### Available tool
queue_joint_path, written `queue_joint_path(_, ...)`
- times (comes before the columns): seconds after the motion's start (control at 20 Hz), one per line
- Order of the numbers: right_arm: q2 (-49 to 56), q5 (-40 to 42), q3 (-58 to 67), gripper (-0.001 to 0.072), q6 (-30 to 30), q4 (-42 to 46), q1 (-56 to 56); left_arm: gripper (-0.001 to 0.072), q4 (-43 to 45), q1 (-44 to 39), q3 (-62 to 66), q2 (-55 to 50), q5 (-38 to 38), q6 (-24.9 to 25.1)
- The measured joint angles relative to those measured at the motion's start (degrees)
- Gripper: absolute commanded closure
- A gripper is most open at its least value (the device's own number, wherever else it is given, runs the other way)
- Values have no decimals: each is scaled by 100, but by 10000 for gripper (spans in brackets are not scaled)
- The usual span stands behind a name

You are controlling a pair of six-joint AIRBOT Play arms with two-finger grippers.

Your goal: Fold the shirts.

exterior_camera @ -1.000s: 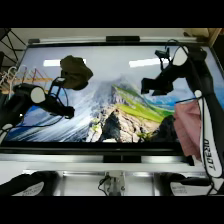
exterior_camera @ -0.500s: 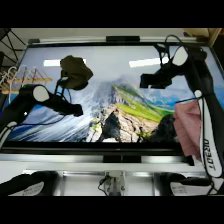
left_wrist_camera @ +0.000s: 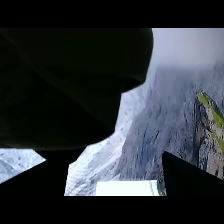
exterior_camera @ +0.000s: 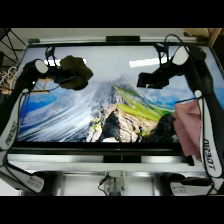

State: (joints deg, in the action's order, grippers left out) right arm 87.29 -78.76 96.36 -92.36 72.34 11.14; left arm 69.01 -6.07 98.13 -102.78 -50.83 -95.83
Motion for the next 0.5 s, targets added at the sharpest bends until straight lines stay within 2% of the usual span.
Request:
queue_joint_path(0.2,0,15,0,109,-28,-94,0,7,-151,61,651,-859,260,-66)
queue_joint_path(0.25,0,33,0,109,-39,-109,0,86,-179,48,719,-990,343,-72)
queue_joint_path(0.3,0,39,0,108,-39,-116,0,220,-240,26,772,-1115,444,-90)
queue_joint_path(0.35,0,63,0,109,-39,-125,0,389,-295,7,807,-1224,514,-90)
queue_joint_path(0.4,0,81,0,109,-42,-129,0,644,-369,-2,828,-1305,570,-92)
queue_joint_path(0.45,0,79,0,136,-39,-131,0,640,-476,0,852,-1355,619,-92)
queue_joint_path(0.5,0,76,0,219,-39,-131,0,641,-581,15,866,-1366,636,-90)
